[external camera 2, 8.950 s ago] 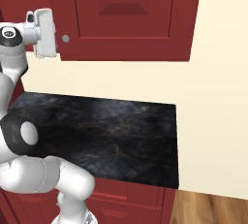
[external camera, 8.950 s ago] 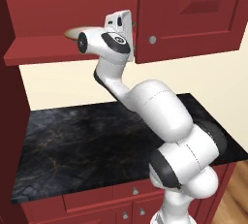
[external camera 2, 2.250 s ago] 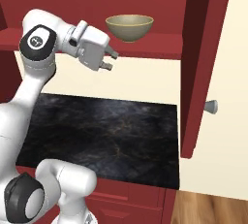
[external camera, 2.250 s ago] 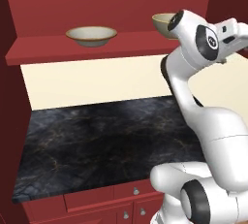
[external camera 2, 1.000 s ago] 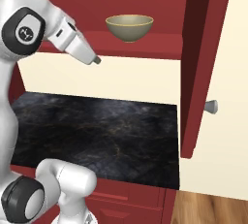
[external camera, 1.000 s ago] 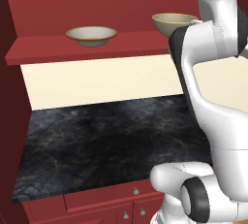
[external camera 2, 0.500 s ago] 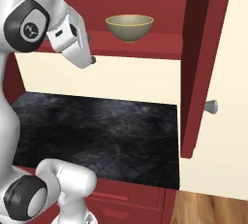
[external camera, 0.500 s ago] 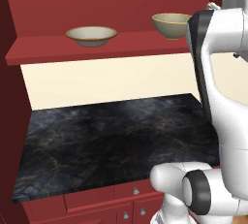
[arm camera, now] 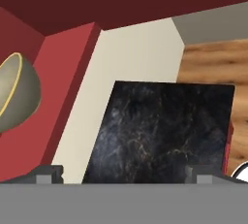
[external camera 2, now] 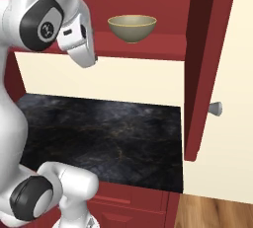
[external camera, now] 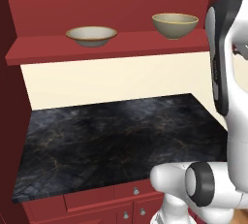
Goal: Move the bowls from the cabinet to the plates on the dining table.
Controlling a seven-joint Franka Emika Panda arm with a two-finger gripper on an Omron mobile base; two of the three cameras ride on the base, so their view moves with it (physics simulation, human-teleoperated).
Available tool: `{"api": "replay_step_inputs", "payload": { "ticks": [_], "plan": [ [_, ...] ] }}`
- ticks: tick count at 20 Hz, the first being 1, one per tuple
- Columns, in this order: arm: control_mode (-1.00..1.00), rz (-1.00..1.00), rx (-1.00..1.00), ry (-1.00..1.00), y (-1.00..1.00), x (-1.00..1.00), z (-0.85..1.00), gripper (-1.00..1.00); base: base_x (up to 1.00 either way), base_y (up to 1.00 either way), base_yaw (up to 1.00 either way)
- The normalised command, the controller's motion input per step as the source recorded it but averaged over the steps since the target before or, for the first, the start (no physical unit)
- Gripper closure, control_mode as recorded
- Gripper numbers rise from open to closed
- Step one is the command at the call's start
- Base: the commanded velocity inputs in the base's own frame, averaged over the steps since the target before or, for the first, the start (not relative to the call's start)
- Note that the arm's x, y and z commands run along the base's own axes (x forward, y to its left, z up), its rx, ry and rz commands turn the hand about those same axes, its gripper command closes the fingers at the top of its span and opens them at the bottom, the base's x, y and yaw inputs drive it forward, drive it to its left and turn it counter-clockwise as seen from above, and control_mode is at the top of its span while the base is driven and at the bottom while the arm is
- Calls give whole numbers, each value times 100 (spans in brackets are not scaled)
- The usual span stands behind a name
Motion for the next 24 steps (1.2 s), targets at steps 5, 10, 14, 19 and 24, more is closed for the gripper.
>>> {"api": "replay_step_inputs", "payload": {
  "ticks": [5, 10, 14, 19, 24],
  "plan": [
    [-100, 12, 0, -3, -1, 32, -11, -100, 0, 0, 0],
    [-100, 4, 0, -14, -1, 5, 0, -100, 0, 0, 0],
    [-100, 0, 0, -20, -2, 0, 0, -100, 0, 0, 0],
    [-100, 0, 0, -17, -4, 2, -10, -100, 0, 0, 0],
    [-100, 0, 2, -15, 0, 7, -8, -100, 0, 0, 0]
  ]
}}
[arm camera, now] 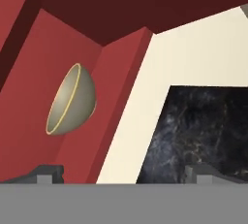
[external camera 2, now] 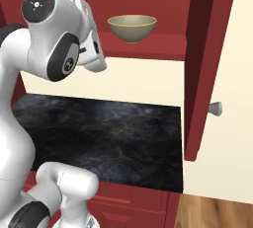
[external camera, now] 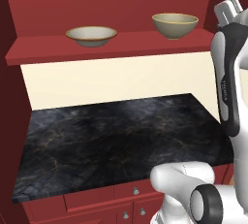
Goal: Move the bowls from the cabinet to the plates on the dining table.
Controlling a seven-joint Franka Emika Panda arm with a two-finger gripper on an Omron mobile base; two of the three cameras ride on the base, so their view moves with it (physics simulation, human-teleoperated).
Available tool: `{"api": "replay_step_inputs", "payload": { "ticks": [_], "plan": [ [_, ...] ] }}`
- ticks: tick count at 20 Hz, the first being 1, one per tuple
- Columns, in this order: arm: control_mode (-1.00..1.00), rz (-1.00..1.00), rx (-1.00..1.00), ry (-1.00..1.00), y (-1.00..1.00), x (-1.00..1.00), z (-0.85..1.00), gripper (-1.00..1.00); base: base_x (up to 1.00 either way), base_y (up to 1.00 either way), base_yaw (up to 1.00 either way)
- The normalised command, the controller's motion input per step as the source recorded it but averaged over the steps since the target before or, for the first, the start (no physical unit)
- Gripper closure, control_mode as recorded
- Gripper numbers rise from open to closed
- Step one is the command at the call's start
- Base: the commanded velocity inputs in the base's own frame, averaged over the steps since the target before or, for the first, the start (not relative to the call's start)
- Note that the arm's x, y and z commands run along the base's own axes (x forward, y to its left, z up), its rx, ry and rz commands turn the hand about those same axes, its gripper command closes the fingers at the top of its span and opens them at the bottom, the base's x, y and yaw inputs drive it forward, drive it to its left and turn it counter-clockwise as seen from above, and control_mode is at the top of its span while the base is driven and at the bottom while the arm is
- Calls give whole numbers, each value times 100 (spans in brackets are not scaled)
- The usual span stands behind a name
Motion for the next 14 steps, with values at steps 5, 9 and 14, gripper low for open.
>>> {"api": "replay_step_inputs", "payload": {
  "ticks": [5, 9, 14],
  "plan": [
    [-100, 5, 12, -2, -1, 0, 32, -100, 0, 0, 0],
    [-100, 12, 5, 0, -16, 0, 8, -100, 0, 0, 0],
    [-100, 31, 3, 0, -1, 0, -2, -100, 0, 0, 0]
  ]
}}
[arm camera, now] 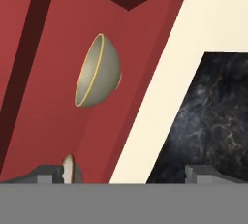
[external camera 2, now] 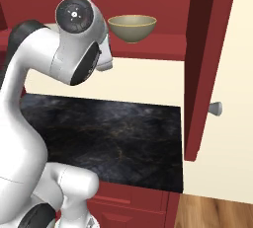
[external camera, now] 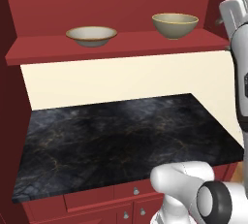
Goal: Move the bowls from the cabinet to the plates on the dining table.
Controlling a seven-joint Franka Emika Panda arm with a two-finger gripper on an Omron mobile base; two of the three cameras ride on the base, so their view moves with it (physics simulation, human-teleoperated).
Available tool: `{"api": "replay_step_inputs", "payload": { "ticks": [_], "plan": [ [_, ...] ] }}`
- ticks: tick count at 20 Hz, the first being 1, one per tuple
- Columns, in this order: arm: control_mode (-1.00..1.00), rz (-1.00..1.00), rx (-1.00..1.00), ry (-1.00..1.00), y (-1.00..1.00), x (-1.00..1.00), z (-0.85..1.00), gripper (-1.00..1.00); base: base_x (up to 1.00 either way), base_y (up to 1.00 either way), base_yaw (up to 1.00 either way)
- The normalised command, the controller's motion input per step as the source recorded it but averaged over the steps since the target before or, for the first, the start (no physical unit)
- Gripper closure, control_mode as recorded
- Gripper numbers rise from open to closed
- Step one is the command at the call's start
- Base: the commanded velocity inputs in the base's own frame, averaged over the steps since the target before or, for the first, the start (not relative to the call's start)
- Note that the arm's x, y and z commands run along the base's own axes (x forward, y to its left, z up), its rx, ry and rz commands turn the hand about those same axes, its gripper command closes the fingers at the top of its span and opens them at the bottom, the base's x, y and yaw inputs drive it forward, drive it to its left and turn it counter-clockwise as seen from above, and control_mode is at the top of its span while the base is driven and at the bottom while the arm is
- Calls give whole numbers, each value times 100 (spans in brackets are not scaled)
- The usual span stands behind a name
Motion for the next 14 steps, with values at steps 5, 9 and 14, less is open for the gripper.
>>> {"api": "replay_step_inputs", "payload": {
  "ticks": [5, 9, 14],
  "plan": [
    [-100, 23, 0, 0, -4, 13, -8, -100, 0, 0, 0],
    [-100, 2, 0, 0, -18, 41, -4, -100, 0, 0, 0],
    [-100, 0, 0, 0, 0, 42, 0, -100, 0, 0, 0]
  ]
}}
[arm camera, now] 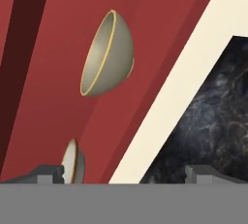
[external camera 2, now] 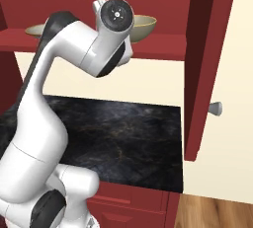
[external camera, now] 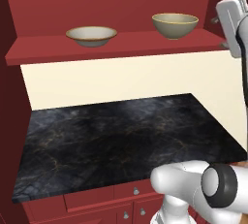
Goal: Move the bowls from the cabinet to the plates on the dining table.
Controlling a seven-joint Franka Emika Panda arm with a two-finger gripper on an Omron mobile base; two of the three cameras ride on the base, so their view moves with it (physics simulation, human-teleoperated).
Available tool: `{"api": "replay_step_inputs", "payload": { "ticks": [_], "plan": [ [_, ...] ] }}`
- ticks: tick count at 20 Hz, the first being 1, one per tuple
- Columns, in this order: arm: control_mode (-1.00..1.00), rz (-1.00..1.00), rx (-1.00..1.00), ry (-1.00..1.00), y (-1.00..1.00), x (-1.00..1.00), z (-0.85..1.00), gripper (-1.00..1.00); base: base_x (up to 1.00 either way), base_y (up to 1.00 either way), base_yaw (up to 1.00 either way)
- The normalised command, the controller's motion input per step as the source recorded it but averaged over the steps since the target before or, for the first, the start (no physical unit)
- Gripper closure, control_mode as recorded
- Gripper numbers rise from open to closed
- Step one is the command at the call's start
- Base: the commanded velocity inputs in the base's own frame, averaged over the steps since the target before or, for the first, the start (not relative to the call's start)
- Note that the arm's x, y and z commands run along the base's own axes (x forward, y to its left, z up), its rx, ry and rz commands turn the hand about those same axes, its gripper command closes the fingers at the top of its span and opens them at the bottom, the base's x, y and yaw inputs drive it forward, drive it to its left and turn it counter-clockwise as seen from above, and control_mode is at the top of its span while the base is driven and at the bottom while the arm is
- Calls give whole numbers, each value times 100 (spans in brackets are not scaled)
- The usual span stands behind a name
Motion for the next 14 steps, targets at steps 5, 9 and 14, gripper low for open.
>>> {"api": "replay_step_inputs", "payload": {
  "ticks": [5, 9, 14],
  "plan": [
    [-100, 0, 0, 4, 0, 65, -10, -100, 0, 0, 0],
    [-100, 0, 0, 4, 0, 70, -9, -100, 0, 0, 0],
    [-100, 0, 0, 1, -3, 46, 0, -100, 0, 0, 0]
  ]
}}
